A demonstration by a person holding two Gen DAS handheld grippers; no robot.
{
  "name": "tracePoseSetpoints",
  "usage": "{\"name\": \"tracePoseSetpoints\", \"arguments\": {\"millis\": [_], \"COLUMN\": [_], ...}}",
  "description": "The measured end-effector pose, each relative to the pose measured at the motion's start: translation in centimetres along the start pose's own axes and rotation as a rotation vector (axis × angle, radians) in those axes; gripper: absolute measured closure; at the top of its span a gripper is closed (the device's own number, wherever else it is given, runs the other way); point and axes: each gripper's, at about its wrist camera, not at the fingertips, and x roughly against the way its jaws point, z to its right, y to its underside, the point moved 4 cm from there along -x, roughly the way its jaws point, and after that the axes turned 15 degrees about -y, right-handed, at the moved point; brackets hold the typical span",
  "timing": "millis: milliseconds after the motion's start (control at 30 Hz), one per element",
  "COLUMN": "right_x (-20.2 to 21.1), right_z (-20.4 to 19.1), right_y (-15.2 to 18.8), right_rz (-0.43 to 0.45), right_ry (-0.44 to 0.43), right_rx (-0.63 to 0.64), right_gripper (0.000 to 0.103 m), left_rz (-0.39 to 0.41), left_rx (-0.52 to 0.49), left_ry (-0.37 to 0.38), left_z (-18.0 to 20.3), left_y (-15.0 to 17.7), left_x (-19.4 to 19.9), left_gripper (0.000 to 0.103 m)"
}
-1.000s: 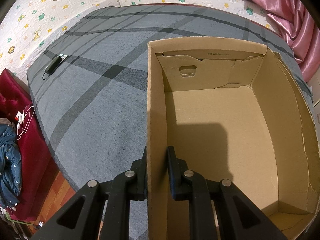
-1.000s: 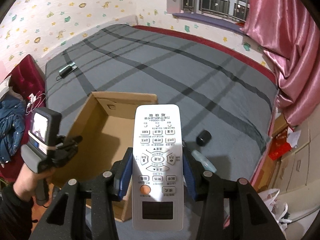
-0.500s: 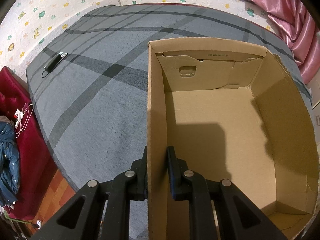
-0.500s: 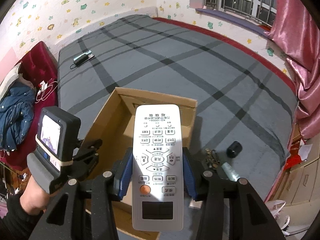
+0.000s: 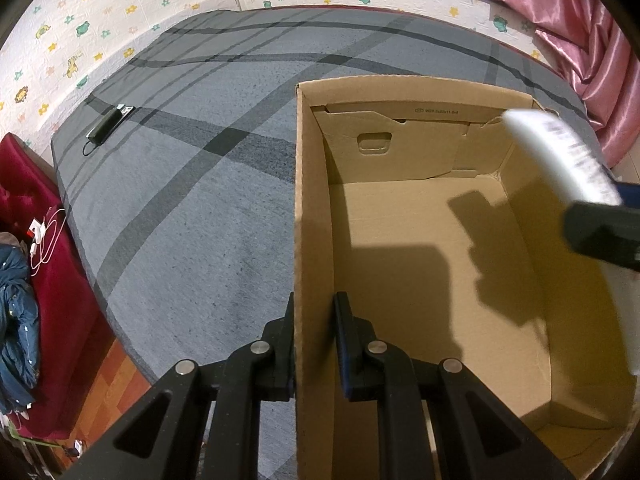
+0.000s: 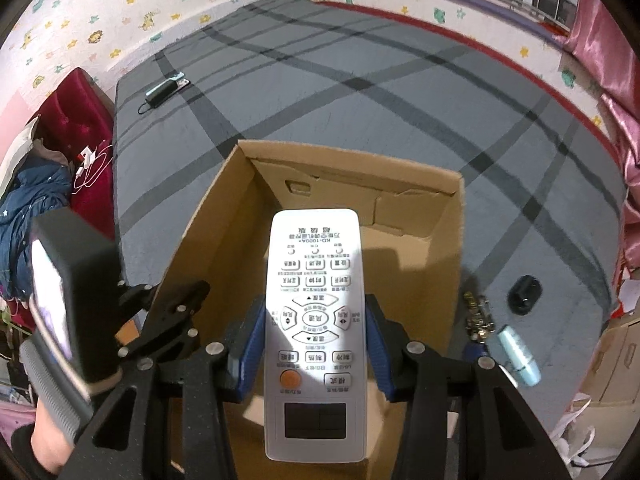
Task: Organize rigid objects
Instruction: 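Lift the white remote with the right gripper and carry it over the box, then lower the remote into the box and open the right gripper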
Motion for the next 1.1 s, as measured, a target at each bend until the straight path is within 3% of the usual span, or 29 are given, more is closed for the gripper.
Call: {"name": "tracePoseSetpoints", "arguments": {"millis": [600, 900, 1100], "right_x": [-9.5, -11.2, -10.8], "right_z": [2.8, 3.4, 3.2], "right_y": [0.2, 0.9, 0.6], "right_rz": [-0.167, -0.202, -0.176], "right_ry": [-0.064, -0.067, -0.075], "right_rx": [-0.136, -0.157, -0.144], "right_gripper": [0.054, 0.053, 0.053], "left_rz": [0.001, -0.001, -0.001], "left_rx": [0.000, -0.003, -0.006], "left_ry": [-0.004, -0.011, -0.020], "left_z": [-0.1, 0.2, 0.3], "left_y": [0.0, 0.0, 0.1], "left_x": [-0.1, -0.1, 0.0], "left_gripper": [0.087, 0.087, 0.087]}}
